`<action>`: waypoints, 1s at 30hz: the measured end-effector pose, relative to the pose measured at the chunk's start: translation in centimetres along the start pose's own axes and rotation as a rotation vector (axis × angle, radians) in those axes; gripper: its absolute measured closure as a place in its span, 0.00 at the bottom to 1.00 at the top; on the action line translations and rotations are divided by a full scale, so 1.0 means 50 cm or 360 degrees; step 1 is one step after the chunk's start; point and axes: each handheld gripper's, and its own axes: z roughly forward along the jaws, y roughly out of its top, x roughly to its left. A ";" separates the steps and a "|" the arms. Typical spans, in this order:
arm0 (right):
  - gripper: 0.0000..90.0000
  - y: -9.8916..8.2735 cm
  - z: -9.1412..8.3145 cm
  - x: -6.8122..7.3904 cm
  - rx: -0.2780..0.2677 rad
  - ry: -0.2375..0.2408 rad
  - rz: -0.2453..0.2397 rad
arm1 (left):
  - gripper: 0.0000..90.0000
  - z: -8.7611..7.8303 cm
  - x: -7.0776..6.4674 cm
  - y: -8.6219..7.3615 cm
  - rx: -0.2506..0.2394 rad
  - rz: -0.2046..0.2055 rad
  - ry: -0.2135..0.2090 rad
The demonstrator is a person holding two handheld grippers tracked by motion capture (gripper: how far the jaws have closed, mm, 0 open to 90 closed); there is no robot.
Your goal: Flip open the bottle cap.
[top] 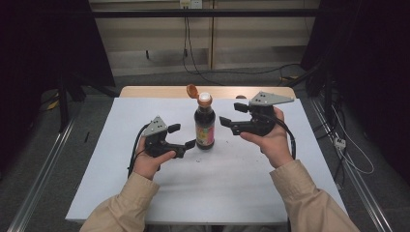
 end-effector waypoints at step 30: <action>0.29 -0.196 -0.055 0.006 0.0120 0.0008 0.0022 | 0.12 -0.109 0.011 -0.058 0.0061 0.0021 -0.0021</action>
